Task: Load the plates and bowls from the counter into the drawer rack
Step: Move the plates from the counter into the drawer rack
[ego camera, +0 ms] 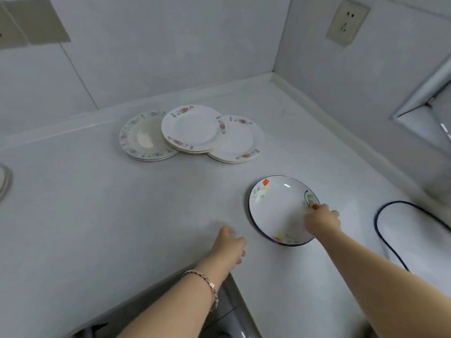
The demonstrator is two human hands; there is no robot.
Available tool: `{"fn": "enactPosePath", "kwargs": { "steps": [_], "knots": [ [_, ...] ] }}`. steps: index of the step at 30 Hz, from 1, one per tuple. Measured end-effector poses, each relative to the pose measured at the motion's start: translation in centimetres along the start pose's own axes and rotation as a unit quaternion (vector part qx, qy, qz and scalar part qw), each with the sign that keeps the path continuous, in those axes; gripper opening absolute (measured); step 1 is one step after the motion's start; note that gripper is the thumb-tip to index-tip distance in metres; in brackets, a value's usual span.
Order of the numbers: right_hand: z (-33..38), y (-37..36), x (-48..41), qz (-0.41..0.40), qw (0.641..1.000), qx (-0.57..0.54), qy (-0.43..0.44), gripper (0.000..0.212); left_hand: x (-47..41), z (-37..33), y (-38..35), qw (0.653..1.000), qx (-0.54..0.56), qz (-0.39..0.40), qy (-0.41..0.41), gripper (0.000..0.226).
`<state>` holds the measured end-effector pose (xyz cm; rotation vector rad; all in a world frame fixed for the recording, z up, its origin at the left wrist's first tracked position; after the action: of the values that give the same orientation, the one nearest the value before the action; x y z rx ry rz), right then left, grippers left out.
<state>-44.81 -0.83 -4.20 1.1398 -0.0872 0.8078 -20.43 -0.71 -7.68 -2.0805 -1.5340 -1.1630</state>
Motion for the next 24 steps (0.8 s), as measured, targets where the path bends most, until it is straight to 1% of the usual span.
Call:
{"fn": "enactPosePath", "kwargs": {
  "steps": [2,5,6,8,10,12,14,17,19,22,24],
  "knots": [
    [-0.7,-1.1,-2.1,0.017,0.998,-0.049,-0.036,0.044,-2.1,-1.3,-1.7,1.000,0.001,0.007,0.006,0.028],
    [-1.4,-2.5,-4.1,0.018,0.992,-0.117,-0.048,0.043,-4.8,-3.3,-3.8,0.999,0.007,0.047,-0.009,0.021],
    [-1.6,-2.6,-4.6,0.010,0.990,-0.131,-0.048,0.041,-5.3,-3.9,-4.3,0.998,0.013,0.058,-0.016,0.022],
    [-2.0,-2.6,-5.2,-0.007,0.987,-0.151,-0.051,0.038,-6.0,-4.4,-4.8,0.997,0.034,0.068,-0.018,0.033],
    [-2.3,-2.4,-5.1,-0.026,0.984,-0.168,-0.054,0.036,-6.1,-4.3,-4.7,0.996,0.045,0.069,-0.017,0.037],
    [-2.2,-2.7,-4.5,-0.043,0.979,-0.192,-0.048,0.036,-5.9,-3.6,-3.9,0.997,0.055,0.057,-0.023,0.029],
    [-1.6,-3.6,-3.0,-0.040,0.976,-0.214,-0.029,0.035,-5.2,-2.7,-2.2,0.996,0.077,0.038,-0.034,0.025],
    [0.2,-5.8,1.3,-0.001,0.969,-0.242,0.040,0.032,-3.0,0.0,2.5,0.993,0.103,-0.001,-0.055,0.029],
    [1.5,-7.6,4.9,0.060,0.955,-0.273,0.093,0.028,-1.1,2.5,6.6,0.991,0.108,-0.034,-0.068,0.033],
    [3.0,-11.1,11.9,0.175,0.927,-0.310,0.114,0.028,2.9,7.5,13.9,0.985,0.123,-0.089,-0.082,0.037],
    [3.9,-13.7,17.2,0.223,0.916,-0.308,0.125,0.029,6.2,11.3,18.3,0.981,0.134,-0.108,-0.085,0.032]
  ]
}}
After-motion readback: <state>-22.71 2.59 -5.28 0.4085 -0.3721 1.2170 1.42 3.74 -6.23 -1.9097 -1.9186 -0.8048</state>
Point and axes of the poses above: each hand's wrist, its own x-axis away from the middle knuckle, its own y-axis out of the back of the hand, z = x × y, the point moved 6 cm from there along -x, towards the middle knuckle, and after that the axes turned 10 degrees about -x, right-handed, at the moved point
